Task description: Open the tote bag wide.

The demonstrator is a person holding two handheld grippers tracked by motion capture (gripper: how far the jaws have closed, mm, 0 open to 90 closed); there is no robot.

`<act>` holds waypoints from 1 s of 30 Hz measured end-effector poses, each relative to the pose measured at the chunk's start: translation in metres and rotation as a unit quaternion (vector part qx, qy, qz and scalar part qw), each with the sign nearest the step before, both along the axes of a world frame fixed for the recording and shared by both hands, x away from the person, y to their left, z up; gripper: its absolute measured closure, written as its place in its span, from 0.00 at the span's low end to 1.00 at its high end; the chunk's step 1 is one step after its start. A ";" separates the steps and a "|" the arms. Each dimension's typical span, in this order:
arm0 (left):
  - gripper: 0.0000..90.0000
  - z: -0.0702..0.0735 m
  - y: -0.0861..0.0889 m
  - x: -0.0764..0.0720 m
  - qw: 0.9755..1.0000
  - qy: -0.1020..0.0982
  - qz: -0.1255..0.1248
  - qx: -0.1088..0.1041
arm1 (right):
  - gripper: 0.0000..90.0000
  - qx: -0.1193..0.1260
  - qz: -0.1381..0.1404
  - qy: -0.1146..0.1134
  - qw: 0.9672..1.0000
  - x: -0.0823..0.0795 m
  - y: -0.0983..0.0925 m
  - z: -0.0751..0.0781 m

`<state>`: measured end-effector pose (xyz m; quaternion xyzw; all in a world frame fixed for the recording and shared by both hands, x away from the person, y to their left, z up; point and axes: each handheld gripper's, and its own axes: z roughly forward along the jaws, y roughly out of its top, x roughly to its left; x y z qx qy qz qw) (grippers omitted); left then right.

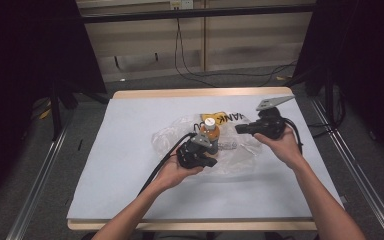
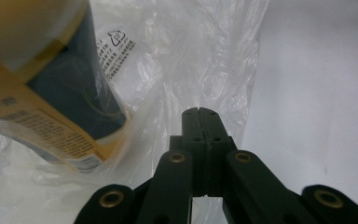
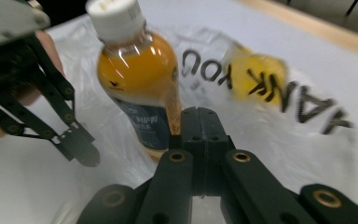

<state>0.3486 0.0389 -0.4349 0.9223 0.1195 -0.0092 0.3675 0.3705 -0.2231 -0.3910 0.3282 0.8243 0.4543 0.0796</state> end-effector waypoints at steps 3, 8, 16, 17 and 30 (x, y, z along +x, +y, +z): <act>1.00 -0.006 0.000 0.002 1.000 0.004 0.000 0.007 | 1.00 -0.033 0.028 0.035 0.998 0.014 0.018 -0.018; 1.00 -0.020 -0.003 0.002 1.000 0.008 0.005 0.029 | 1.00 -0.073 0.048 0.084 0.993 0.028 0.034 -0.050; 1.00 -0.036 -0.001 0.004 0.999 0.023 0.011 0.038 | 1.00 -0.098 0.049 0.110 0.988 0.054 0.049 -0.086; 1.00 -0.036 0.000 0.004 0.999 0.029 0.011 0.038 | 1.00 -0.083 0.045 0.107 0.990 0.058 0.050 -0.087; 1.00 -0.037 0.014 -0.032 0.999 0.026 -0.007 0.026 | 1.00 -0.084 -0.077 0.091 0.989 0.103 0.039 -0.090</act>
